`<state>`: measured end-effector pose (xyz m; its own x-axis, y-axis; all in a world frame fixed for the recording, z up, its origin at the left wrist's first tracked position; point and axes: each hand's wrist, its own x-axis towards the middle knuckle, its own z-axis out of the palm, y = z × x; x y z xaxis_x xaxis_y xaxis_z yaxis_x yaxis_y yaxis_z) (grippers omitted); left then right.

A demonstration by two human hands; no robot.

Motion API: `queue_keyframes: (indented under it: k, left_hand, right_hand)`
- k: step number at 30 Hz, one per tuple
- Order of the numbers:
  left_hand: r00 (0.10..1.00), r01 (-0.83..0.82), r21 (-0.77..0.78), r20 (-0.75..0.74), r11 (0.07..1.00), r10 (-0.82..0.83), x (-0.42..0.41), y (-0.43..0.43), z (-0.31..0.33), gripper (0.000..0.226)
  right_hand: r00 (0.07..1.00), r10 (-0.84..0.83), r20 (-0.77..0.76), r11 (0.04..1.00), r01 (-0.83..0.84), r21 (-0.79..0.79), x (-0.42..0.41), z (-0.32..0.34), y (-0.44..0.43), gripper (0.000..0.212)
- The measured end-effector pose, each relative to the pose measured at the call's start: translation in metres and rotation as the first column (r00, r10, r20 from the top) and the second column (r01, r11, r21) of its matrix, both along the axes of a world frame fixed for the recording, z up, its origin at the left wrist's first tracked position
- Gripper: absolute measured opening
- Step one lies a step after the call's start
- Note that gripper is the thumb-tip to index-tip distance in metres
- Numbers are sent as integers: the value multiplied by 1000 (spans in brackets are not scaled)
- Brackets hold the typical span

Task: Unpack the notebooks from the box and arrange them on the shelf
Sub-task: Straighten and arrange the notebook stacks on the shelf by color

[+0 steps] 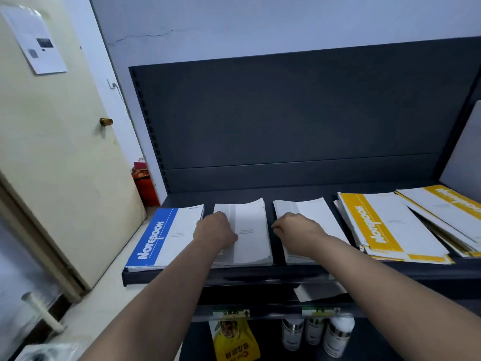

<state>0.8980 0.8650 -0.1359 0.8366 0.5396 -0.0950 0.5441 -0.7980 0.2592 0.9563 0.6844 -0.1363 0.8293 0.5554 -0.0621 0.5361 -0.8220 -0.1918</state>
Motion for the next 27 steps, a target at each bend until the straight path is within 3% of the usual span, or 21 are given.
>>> queue_keyframes:
  k: [6,12,18,24,27]
  left_hand:
    - [999,30,13,14,999,-31,-2,7,-1,43]
    - [998,65,33,-4,997,-65,-4,12,-2,40]
    - [996,73,25,42,997,-74,-6,11,-7,39]
    - [995,94,51,36,994,-96,-7,9,-5,60]
    - [935,252,198,204,947,-291,-3,10,3,81]
  right_hand:
    - [988,-153,-15,986,154,58,-14,7,16,41]
    - [957,-291,6,954,290,76,-20,9,28,22]
    - [921,-389,-39,913,391,118,-23,17,34,16]
    - [890,-412,-194,867,448,219,-25,15,35,13]
    - [895,-349,-279,803,439,403,-25,12,38,9]
